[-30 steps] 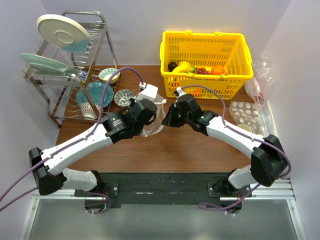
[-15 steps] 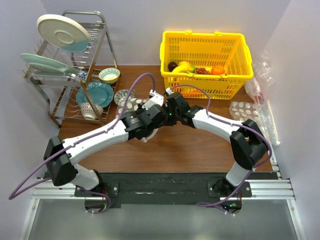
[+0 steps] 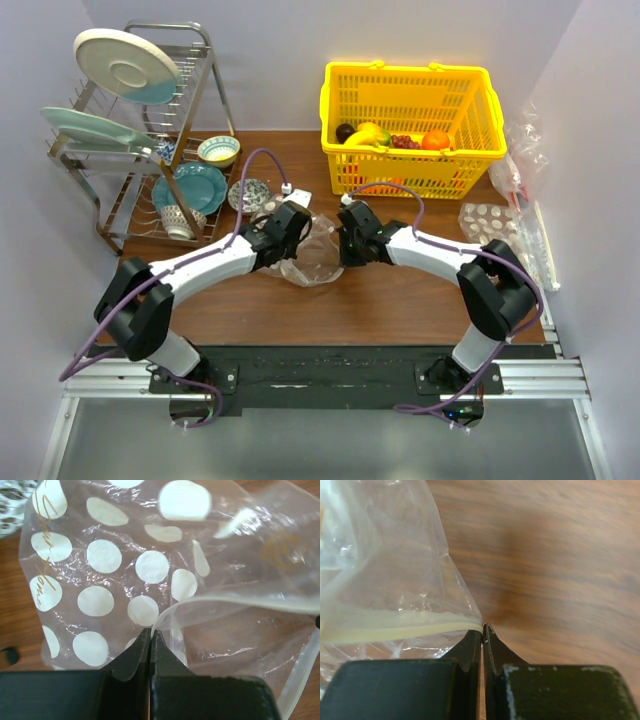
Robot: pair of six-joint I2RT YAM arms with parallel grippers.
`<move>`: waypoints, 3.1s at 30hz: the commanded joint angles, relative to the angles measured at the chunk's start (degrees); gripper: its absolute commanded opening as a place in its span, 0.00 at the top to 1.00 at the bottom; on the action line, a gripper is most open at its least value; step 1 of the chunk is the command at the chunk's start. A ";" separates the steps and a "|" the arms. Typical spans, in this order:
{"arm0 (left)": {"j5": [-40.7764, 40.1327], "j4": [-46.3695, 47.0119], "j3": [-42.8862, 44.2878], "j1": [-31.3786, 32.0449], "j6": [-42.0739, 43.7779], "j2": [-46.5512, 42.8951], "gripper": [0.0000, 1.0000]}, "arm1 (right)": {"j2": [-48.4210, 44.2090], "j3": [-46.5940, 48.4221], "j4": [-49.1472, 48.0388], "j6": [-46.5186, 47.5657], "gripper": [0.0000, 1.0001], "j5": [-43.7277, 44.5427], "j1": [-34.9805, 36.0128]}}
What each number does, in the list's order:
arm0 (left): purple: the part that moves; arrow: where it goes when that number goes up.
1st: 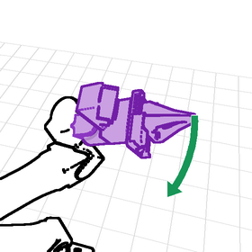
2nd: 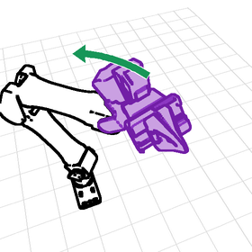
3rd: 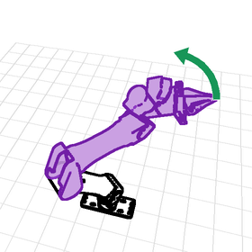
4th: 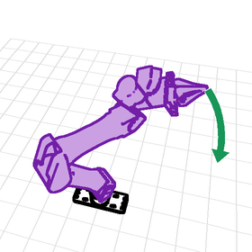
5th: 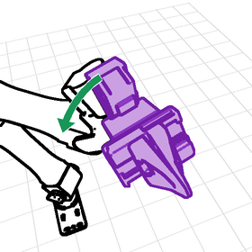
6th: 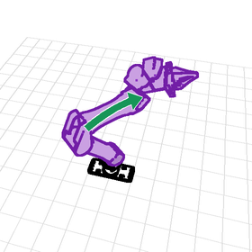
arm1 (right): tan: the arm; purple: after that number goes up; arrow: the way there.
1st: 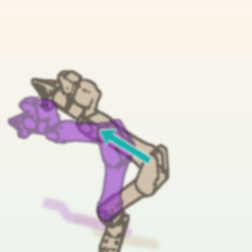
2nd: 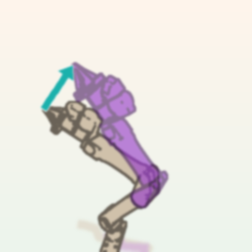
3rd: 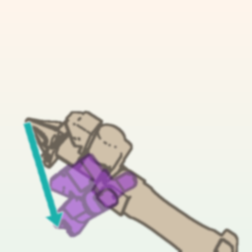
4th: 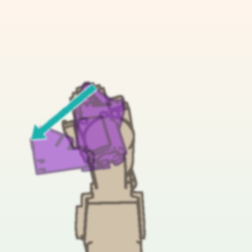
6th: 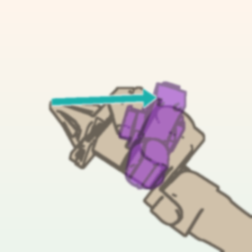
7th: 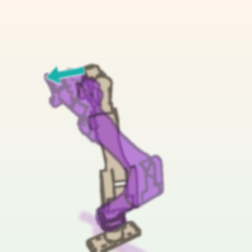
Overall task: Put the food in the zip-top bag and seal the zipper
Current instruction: Open the zipper of the food storage bag, then adjust the bin at the center of the board.
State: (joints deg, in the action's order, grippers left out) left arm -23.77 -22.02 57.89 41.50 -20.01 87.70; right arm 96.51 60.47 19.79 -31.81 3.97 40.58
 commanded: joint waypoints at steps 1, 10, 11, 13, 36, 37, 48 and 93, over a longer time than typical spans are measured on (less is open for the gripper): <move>7.68 8.48 -2.07 -2.65 -3.10 4.57 1.00 | -2.56 -0.79 3.32 2.37 1.00 8.15 -0.06; 8.30 3.24 4.48 -2.82 -3.20 2.57 1.00 | -5.18 -0.79 3.60 4.56 0.95 8.09 -0.15; 8.82 1.99 5.99 -2.74 -2.50 2.04 1.00 | -5.80 -0.88 2.02 4.57 0.93 6.77 -0.15; 10.14 -1.60 9.85 -2.65 -1.79 0.99 1.00 | -7.55 -0.62 0.87 4.83 0.84 2.13 -0.23; -5.14 -25.52 23.85 -2.12 6.04 -16.15 1.00 | 0.85 8.95 -15.22 -6.07 0.60 -23.47 0.64; -5.41 -25.79 23.68 -2.21 5.86 -16.51 1.00 | 1.83 9.92 -13.74 -5.89 0.60 -23.39 1.17; -0.84 -9.63 8.83 -2.21 5.34 -16.69 1.00 | 0.18 12.66 -4.77 1.04 0.41 -20.84 1.61; 0.04 -1.53 2.40 -2.47 5.60 -18.09 1.00 | 18.76 67.18 41.48 22.76 0.44 0.69 -23.53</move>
State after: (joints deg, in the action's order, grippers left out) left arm -21.96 -25.71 59.96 39.11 -16.27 71.05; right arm 126.69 134.89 55.48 -12.56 8.38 15.81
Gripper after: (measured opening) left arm 0.020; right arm 0.570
